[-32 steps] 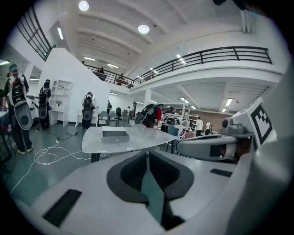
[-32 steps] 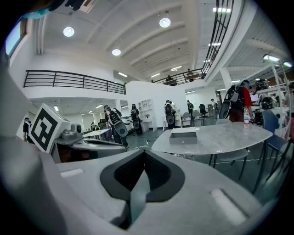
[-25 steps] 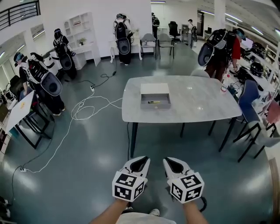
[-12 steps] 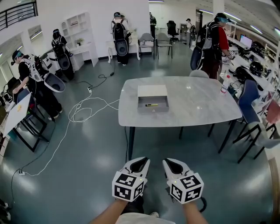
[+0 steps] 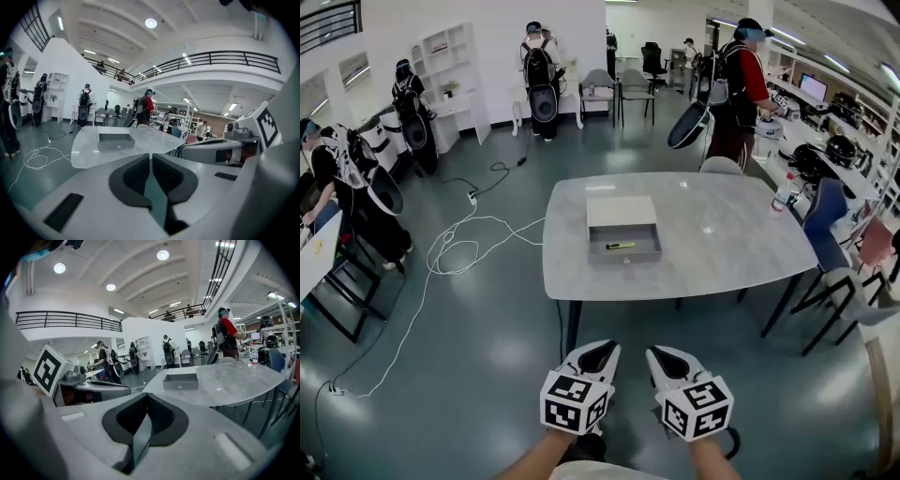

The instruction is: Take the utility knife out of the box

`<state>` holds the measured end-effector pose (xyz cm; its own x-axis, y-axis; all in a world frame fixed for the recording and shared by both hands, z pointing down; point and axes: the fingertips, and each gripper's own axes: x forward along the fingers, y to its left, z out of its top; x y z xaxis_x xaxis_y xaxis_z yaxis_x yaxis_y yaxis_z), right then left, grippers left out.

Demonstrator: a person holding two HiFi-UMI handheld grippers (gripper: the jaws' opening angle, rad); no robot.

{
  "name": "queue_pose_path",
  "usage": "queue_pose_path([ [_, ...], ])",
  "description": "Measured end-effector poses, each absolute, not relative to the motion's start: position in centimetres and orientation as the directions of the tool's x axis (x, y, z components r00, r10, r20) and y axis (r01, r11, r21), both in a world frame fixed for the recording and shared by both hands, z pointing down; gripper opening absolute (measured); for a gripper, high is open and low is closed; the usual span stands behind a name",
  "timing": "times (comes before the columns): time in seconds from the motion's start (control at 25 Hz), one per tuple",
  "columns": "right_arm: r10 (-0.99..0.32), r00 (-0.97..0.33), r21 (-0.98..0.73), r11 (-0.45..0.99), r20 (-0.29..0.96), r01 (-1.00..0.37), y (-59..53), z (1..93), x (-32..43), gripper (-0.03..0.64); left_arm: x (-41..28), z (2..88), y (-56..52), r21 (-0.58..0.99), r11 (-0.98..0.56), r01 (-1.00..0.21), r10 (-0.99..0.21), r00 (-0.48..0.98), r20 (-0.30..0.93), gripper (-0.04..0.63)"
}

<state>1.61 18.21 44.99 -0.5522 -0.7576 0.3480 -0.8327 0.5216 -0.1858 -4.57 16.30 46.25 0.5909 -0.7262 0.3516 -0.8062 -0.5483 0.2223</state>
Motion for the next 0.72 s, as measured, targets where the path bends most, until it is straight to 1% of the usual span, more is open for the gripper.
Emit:
queue_pose_path([
  [0.72,-0.779,-0.49,-0.165,0.465,0.39,-0.87,5.3,44.0,-4.9,0.005,-10.2,45.7,3.3,0.275,-0.603,-0.749,-0.666,0.662,0.343,0.026],
])
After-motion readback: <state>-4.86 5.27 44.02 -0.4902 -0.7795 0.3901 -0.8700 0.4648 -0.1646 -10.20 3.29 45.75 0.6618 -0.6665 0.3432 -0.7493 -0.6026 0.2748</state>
